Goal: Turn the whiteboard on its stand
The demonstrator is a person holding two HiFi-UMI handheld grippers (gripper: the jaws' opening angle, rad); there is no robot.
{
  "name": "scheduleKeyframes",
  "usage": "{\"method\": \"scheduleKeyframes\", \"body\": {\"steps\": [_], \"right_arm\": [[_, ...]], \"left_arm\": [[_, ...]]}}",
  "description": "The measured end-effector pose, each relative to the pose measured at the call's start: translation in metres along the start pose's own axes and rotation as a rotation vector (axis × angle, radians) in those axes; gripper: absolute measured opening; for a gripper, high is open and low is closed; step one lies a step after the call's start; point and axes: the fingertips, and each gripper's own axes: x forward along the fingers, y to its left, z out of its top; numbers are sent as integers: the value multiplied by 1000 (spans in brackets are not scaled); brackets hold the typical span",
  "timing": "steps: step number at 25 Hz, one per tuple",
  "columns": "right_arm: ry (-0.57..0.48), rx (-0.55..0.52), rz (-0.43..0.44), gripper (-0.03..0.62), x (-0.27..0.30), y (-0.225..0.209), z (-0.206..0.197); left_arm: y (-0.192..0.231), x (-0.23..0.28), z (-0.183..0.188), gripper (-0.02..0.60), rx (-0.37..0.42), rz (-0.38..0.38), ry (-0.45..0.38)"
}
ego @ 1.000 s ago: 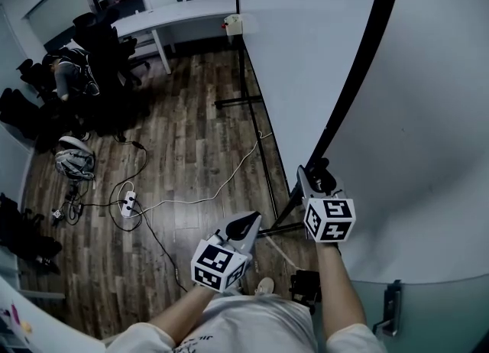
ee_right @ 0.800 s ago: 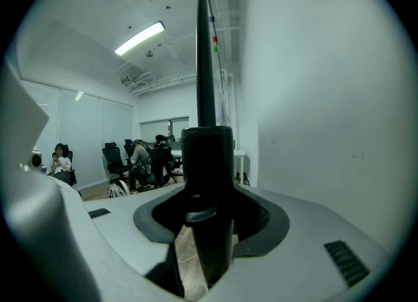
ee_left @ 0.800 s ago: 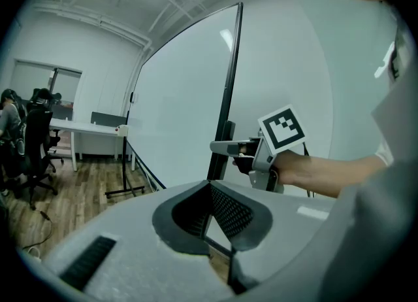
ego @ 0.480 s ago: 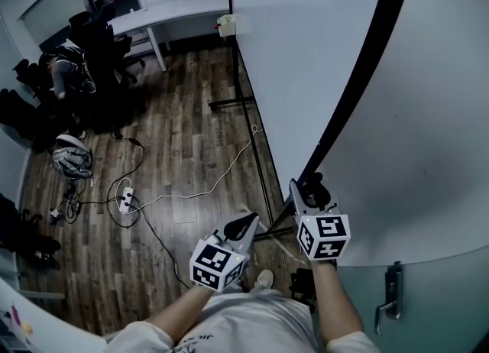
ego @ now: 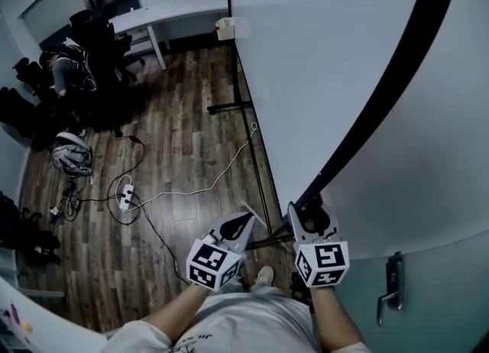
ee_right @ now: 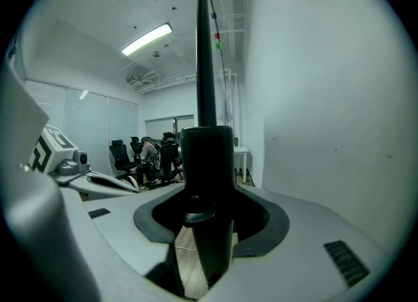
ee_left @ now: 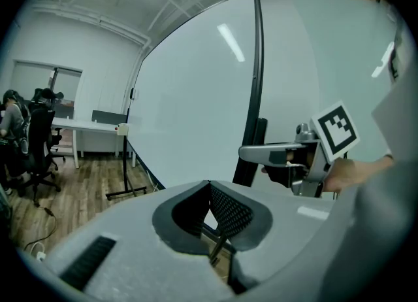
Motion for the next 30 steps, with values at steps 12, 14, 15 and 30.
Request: {"method": "scheduleKeyframes", "body": {"steps": [12,14,15,30], "right_arm": [[-7,3,-1,190,-11,9,-6],[-12,2,0,190,-11,7,-8],[-13,4,1,191,-12,7,-9],[8,85,-15,190,-42,11,-28]], "left_arm": [[-4,-2,-4,9,0,-4,4],[-5,0,-5,9,1,-3,3],[-5,0,-5,9,0,-3,3],[-11,-3,-6,9,4,-15,5]]}}
